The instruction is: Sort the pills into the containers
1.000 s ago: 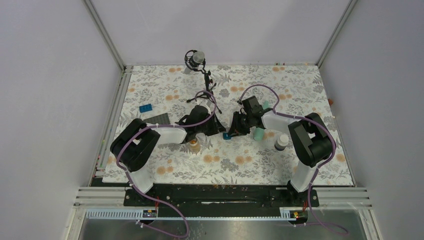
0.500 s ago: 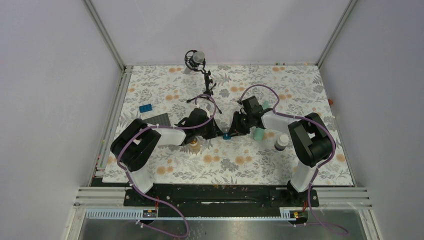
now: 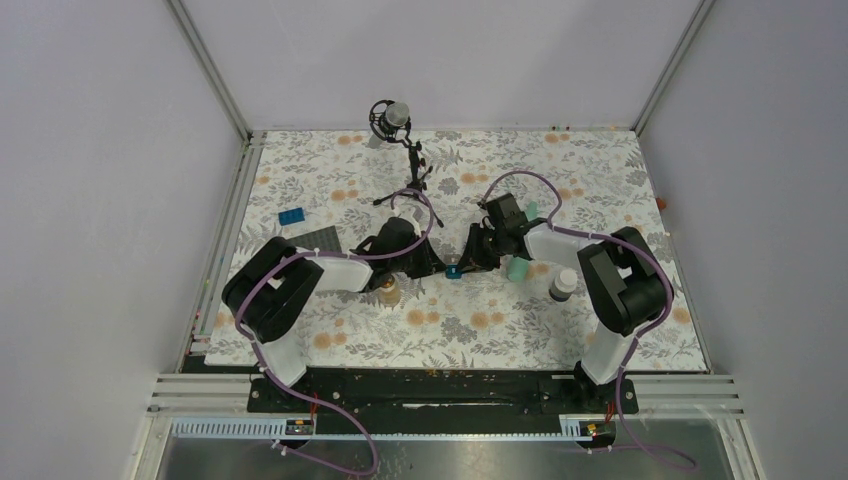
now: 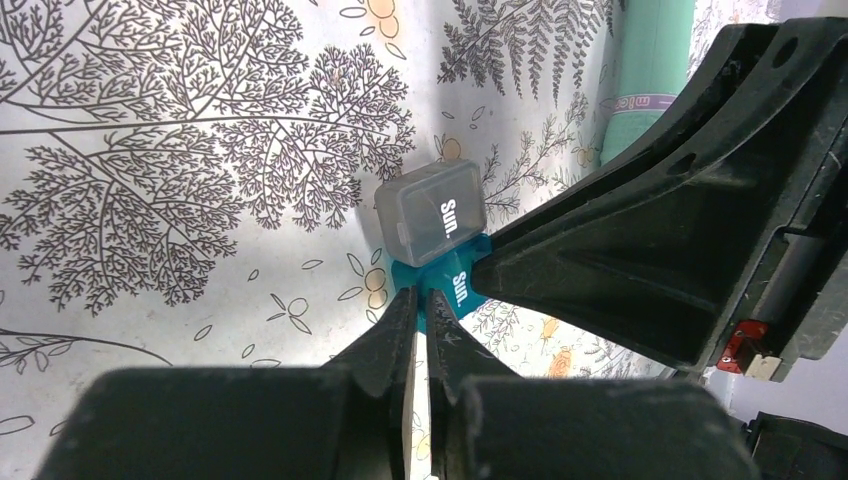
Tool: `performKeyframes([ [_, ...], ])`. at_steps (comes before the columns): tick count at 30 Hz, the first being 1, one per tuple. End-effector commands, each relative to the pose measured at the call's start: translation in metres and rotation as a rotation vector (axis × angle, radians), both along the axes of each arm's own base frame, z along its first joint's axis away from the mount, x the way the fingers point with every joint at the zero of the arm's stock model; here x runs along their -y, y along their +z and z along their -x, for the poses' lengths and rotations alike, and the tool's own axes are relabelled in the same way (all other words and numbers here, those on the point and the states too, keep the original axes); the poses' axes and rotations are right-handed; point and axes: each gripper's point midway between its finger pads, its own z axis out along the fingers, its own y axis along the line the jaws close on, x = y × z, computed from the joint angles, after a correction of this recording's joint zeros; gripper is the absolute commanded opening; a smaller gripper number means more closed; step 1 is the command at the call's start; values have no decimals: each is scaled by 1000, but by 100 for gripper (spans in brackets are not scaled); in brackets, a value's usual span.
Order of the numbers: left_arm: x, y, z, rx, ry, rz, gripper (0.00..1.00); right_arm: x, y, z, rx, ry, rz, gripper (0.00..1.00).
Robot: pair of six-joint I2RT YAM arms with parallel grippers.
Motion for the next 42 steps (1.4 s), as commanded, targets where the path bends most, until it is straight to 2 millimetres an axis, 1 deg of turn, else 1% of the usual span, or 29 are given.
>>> performKeyframes([
  [1,-12,-42,26,-85,-9,-92,0,16,-27,11,-30,-37,109,21],
  [4,-5,-24,18,-50,0,-53,0,14,-17,6,-9,-32,100,22],
  [6,-1,-6,10,-16,9,-24,5,12,-9,2,6,-30,93,24],
  [8,3,15,0,22,22,-1,12,11,1,-3,26,-33,94,27],
  [10,4,41,-11,74,37,25,17,10,12,-10,54,-43,95,32],
  [12,3,59,-19,113,49,35,19,9,22,-14,53,-63,94,32],
  [15,-6,79,-25,156,73,21,20,7,35,-20,68,-97,92,35],
  [19,-26,94,-25,194,120,14,23,4,44,-25,126,-109,124,49],
  [23,-47,108,-20,245,162,-14,28,-4,46,-25,187,-44,211,72],
  [24,-52,111,-19,258,173,-22,30,-5,46,-26,204,-29,237,78],
  [25,-56,116,-17,275,179,-23,32,-6,44,-27,216,-21,272,81],
  [28,-72,130,-15,324,226,-36,42,-3,39,-34,244,-14,399,90],
  [29,-76,134,-13,336,236,-39,46,-1,35,-35,249,-10,436,91],
  [31,-83,140,-11,356,254,-47,55,-1,30,-36,263,-2,491,92],
  [33,-89,146,-9,374,269,-52,62,-3,25,-36,271,12,526,90],
  [35,-95,150,-7,387,283,-53,69,-4,21,-37,266,22,549,82],
  [37,-97,151,-5,393,287,-51,73,-5,14,-36,245,39,570,72],
  [42,-99,148,-1,389,286,-43,76,-10,8,-36,221,35,569,65],
])
